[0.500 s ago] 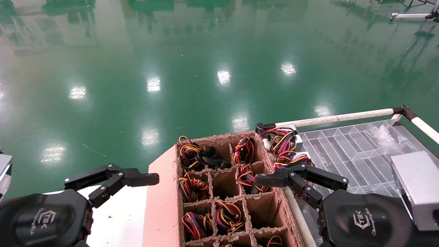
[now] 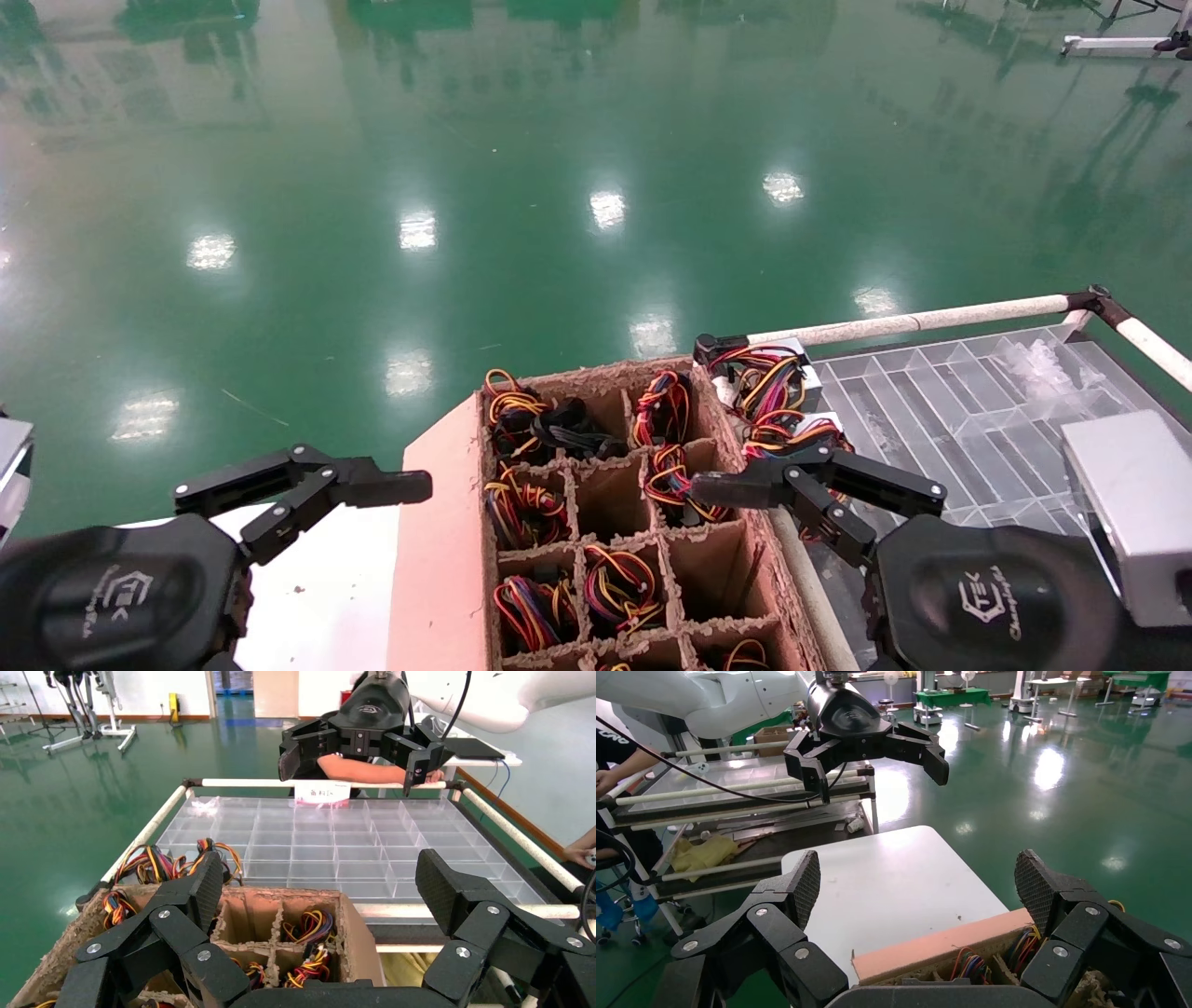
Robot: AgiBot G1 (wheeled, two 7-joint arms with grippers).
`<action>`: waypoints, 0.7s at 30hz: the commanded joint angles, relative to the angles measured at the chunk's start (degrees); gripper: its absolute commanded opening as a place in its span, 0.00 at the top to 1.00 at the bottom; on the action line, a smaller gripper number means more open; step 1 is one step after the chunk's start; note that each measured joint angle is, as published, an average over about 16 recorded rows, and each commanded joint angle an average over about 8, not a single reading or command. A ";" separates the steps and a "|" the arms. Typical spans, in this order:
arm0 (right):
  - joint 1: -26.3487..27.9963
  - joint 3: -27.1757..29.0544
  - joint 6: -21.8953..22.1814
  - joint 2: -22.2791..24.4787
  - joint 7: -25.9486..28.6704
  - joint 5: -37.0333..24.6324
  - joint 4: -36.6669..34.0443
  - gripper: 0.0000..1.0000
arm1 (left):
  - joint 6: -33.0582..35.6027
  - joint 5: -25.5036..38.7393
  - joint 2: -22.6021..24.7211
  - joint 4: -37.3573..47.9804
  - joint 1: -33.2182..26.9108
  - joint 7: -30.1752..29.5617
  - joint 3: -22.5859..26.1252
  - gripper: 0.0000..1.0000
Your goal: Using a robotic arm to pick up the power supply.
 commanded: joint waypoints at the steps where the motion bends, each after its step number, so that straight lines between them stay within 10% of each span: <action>1: 0.00 0.00 0.00 0.00 0.00 0.00 0.00 0.00 | 0.00 0.00 0.00 0.00 0.00 0.00 0.00 0.00; 21: 0.00 0.00 0.00 0.00 0.00 0.00 0.00 0.00 | 0.00 0.00 0.00 0.00 0.00 0.00 0.00 0.00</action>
